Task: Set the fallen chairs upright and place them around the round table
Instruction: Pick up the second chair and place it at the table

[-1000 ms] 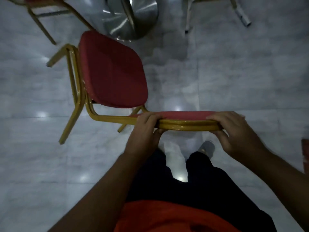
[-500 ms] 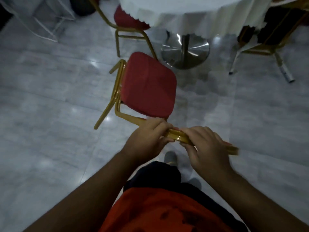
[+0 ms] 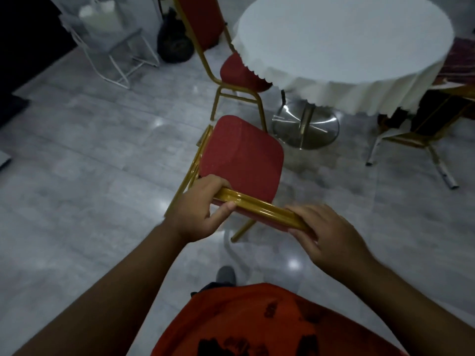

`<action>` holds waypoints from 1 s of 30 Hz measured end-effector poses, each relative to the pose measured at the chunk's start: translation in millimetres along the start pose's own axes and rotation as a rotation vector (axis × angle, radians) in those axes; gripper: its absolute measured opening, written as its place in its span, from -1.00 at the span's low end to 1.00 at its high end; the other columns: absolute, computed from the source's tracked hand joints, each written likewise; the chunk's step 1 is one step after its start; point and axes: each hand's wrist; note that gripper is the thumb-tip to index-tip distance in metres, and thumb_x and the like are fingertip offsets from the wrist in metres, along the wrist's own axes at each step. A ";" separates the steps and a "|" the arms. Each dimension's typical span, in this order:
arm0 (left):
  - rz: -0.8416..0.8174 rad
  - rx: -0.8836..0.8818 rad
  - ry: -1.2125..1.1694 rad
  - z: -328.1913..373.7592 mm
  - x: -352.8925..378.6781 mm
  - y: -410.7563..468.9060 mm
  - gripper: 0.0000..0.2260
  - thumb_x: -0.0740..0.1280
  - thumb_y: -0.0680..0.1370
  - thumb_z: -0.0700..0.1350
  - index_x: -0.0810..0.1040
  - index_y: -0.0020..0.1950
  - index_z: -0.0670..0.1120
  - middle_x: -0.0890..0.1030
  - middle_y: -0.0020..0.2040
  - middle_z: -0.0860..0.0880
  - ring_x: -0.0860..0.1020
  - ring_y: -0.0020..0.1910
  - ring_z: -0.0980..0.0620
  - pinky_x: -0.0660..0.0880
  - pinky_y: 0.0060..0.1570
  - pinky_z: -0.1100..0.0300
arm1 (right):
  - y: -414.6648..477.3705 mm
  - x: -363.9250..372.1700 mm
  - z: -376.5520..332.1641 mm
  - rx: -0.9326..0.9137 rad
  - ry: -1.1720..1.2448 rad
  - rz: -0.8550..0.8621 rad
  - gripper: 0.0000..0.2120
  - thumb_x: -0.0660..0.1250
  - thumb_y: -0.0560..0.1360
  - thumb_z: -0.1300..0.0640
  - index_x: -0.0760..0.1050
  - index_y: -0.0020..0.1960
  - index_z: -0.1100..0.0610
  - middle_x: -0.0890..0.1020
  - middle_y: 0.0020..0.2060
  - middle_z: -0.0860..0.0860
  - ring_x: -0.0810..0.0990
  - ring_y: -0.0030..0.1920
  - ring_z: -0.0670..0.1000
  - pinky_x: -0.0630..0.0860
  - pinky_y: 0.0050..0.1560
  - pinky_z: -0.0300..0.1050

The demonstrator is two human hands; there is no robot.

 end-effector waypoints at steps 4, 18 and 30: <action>0.006 0.151 0.175 -6.9 -28.3 -1.2 -0.62 0.39 0.50 0.24 0.60 0.11 -0.02 0.61 0.00 0.08 0.56 -0.03 0.08 0.49 -0.03 0.06 | 33.2 22.6 -40.6 0.071 0.055 0.005 -0.67 0.20 0.56 -0.12 0.43 0.31 -0.12 0.56 0.07 -0.15 0.49 0.06 -0.04 0.47 0.09 0.05; 0.252 0.313 0.438 -67.1 -42.2 15.2 -0.56 0.35 0.50 0.38 0.54 -0.21 0.00 0.50 -0.30 0.05 0.47 -0.34 0.02 0.38 -0.40 0.11 | 93.9 49.4 -67.2 0.135 -0.007 0.005 -0.64 0.16 0.49 -0.36 0.46 0.01 -0.11 0.46 -0.13 -0.22 0.42 -0.11 -0.16 0.46 -0.11 -0.14; 0.277 0.197 0.135 -107.8 -16.7 80.2 -0.55 0.41 0.46 0.37 0.55 -0.27 -0.02 0.50 -0.32 0.07 0.45 -0.35 0.06 0.40 -0.45 0.06 | 156.0 36.0 -48.7 0.187 -0.167 0.197 -0.75 0.24 0.50 -0.25 0.50 -0.03 -0.10 0.45 -0.17 -0.22 0.39 -0.13 -0.13 0.38 -0.10 -0.06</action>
Point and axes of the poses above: each hand's wrist, its own y-axis towards the middle knuckle, its own x-axis out of the palm, z = x × y
